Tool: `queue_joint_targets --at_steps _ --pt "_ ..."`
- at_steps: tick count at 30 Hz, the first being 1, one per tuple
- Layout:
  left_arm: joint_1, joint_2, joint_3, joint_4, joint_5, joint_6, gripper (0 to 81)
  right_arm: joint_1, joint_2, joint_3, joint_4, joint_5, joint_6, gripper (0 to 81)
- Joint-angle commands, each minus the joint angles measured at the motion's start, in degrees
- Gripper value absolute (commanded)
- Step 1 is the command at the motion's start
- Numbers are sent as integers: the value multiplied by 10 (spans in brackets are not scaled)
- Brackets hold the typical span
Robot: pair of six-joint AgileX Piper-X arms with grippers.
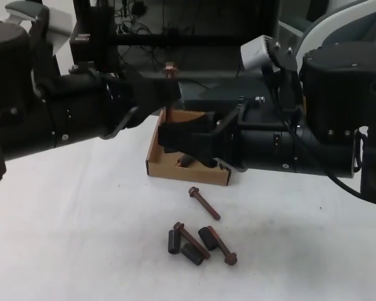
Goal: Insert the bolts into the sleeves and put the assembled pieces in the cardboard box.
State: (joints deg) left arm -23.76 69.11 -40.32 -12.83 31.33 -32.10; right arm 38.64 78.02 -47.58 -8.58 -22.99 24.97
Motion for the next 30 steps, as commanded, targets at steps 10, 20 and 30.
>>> queue_joint_targets --at_steps 10,20,30 --pt "-2 -3 -7 68 12 72 17 -10 -2 -4 -12 29 5 4" --pt "-3 -14 -7 71 28 73 17 -10 -2 -4 -12 30 -1 4" --pt "-2 -18 -7 56 50 93 231 -10 -2 -4 -12 30 -10 4"
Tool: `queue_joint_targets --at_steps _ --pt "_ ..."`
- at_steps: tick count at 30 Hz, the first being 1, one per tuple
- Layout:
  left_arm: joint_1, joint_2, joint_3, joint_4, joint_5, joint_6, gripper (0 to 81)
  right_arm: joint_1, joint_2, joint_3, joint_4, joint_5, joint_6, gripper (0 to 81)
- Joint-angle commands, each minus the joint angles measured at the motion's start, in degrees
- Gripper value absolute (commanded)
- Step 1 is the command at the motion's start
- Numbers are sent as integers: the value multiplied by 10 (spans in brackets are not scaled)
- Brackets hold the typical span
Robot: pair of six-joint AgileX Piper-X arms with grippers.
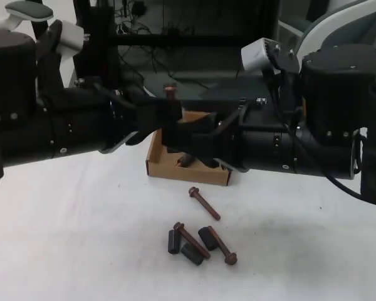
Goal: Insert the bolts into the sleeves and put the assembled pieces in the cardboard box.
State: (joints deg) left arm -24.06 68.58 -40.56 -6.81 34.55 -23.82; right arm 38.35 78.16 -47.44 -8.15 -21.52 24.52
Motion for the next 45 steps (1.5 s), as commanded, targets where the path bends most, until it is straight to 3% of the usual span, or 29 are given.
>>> queue_joint_targets --at_steps 1,5,7,13,18,28,37,45 --pt "1 -15 -4 -12 18 8 329 -7 -4 -6 -16 15 -7 4" --pt "1 -19 -4 -45 15 -28 654 -7 -4 -6 -16 15 -9 4" --pt "1 -20 -4 -59 15 -50 700 -7 -4 -6 -16 15 -9 4" --pt "1 -23 -4 -64 16 -54 700 -7 -4 -6 -16 15 -9 4" --pt "10 -23 -4 -59 15 -42 637 -10 -4 -6 -13 19 -13 4" --pt "88 -57 -4 51 15 -23 620 -85 39 -54 71 24 -52 4" --pt "115 -117 -4 228 -20 22 616 -113 189 -225 208 14 -56 4" --pt "115 -123 -4 276 7 24 616 -121 343 -382 284 14 -54 4"
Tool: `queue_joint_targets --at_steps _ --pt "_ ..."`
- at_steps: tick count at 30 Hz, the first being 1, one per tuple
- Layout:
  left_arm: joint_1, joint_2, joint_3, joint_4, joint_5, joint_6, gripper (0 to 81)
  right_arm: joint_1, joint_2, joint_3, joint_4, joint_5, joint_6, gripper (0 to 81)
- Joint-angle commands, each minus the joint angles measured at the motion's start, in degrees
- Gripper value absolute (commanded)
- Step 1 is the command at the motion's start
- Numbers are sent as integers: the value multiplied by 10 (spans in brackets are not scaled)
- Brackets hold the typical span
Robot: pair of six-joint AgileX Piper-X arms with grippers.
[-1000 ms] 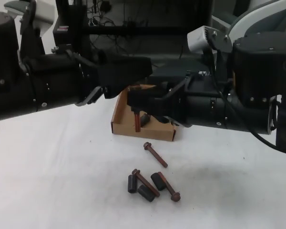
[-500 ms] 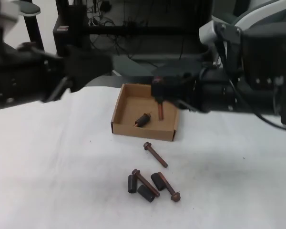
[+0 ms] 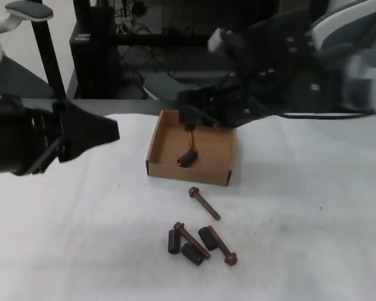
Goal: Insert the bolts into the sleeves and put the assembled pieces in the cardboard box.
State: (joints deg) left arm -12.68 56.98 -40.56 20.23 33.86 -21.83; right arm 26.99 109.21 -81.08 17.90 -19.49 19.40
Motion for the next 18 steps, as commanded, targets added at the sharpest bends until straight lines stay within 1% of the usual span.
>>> queue_joint_targets --at_steps 1,8,14,18 --pt "1 -7 -4 6 19 4 616 -9 52 -67 38 -6 -3 4" --pt "1 -7 -4 6 27 4 616 -24 160 -200 116 4 -4 4" --pt "1 -7 -4 5 35 4 616 -37 210 -263 156 15 -3 4" --pt "1 -7 -4 4 35 4 616 -46 230 -284 206 39 -3 4"
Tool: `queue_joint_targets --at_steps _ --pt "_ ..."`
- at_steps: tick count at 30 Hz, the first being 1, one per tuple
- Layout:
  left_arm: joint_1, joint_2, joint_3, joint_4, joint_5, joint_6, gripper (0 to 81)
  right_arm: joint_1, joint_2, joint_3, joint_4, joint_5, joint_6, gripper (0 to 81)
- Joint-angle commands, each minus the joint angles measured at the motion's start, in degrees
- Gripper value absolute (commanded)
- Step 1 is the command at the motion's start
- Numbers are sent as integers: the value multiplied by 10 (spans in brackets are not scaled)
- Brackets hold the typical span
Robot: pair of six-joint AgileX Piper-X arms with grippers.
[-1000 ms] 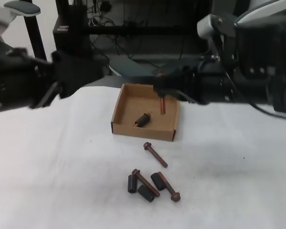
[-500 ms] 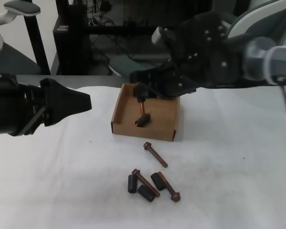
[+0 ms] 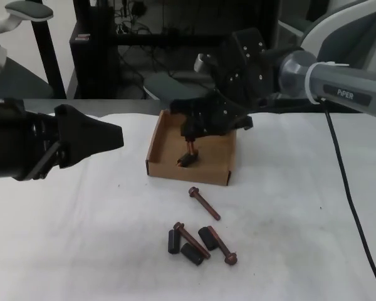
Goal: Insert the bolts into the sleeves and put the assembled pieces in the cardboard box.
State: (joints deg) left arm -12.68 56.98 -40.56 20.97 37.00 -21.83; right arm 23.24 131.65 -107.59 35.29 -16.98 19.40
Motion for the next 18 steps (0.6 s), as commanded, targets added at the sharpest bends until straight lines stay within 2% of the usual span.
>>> queue_joint_targets --at_steps 1,7,8,9,10,12,14,18 --pt "1 -7 -4 -4 4 4 616 -11 8 -20 40 18 -3 4" --pt "1 -7 -4 -15 4 4 616 -17 9 -20 68 29 -40 0" --pt "1 -7 -4 -19 4 4 616 -17 9 -22 70 29 -45 25" --pt "1 -7 -4 -22 4 4 616 -15 9 -21 70 29 -46 85" --pt "1 -7 -4 -25 4 4 616 -15 9 -21 70 29 -45 181" --pt "1 -7 -4 -29 4 4 616 -15 9 -21 72 29 -43 435" --pt "1 -7 -4 -29 4 4 616 -15 9 -21 76 29 -39 592" --pt "1 -7 -4 -29 4 4 616 -15 8 -34 106 25 -41 564"
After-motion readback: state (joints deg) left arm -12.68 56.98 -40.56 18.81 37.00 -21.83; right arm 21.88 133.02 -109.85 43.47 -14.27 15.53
